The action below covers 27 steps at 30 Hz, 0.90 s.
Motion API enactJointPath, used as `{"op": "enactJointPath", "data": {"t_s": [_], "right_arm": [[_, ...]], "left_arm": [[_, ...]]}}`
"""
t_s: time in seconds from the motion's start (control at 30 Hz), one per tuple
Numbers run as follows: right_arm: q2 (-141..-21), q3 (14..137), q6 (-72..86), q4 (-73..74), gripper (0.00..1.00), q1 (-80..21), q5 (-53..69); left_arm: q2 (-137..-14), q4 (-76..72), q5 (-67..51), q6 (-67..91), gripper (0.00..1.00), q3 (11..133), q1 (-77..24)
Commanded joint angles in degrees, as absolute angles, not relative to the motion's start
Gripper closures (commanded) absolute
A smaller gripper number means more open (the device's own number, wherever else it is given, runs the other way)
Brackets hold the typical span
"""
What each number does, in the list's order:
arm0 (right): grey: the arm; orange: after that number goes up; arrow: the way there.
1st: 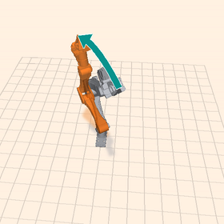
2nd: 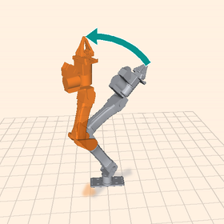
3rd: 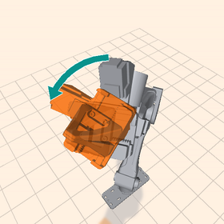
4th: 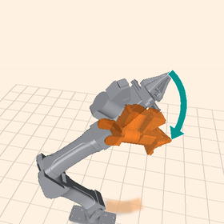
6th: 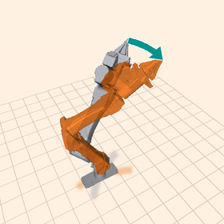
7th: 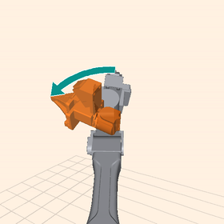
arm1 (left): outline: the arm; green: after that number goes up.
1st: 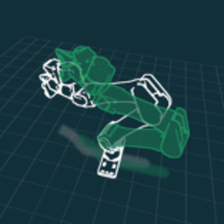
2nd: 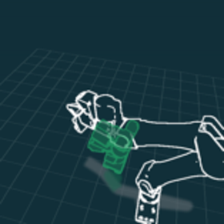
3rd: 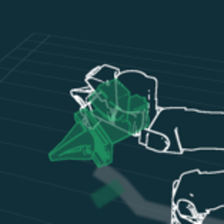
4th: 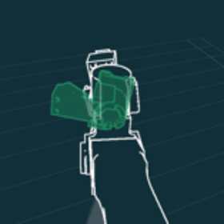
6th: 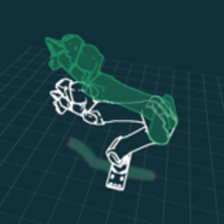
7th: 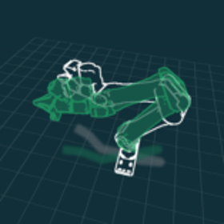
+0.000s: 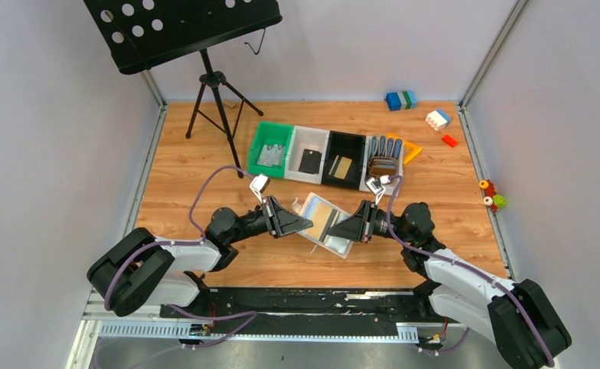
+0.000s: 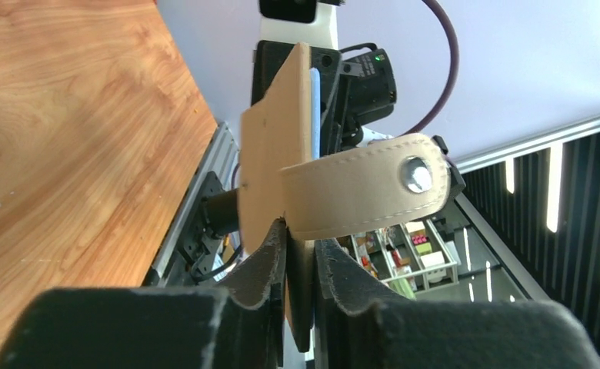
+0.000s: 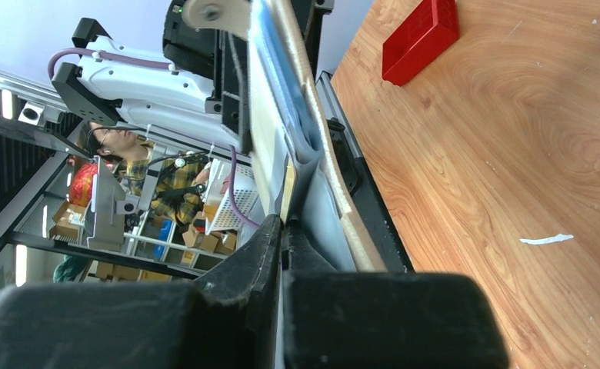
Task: Take the credit cards out of the card holder
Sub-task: Remove the credit card from the card holder.
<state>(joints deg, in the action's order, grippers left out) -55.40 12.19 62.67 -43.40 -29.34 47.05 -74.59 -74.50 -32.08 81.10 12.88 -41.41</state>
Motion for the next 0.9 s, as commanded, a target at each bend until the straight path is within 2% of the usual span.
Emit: {"op": "enactJointPath", "data": {"t_s": [0.0,0.33,0.87], "right_arm": [[-55.7,12.0,60.6,-42.7,1.00,-29.0,46.8],[-55.9,11.0,59.5,-42.0,1.00,-28.9,46.6],[-52.1,9.6,58.0,-38.1,1.00,-27.5,46.8]], "left_arm": [[-74.9,-83.4,-31.2,83.1,0.88,13.1,-41.1],[-76.4,-88.8,-29.8,85.0,1.00,11.7,-40.6],[-75.6,-86.1,-29.1,83.7,1.00,10.6,-39.6]]}}
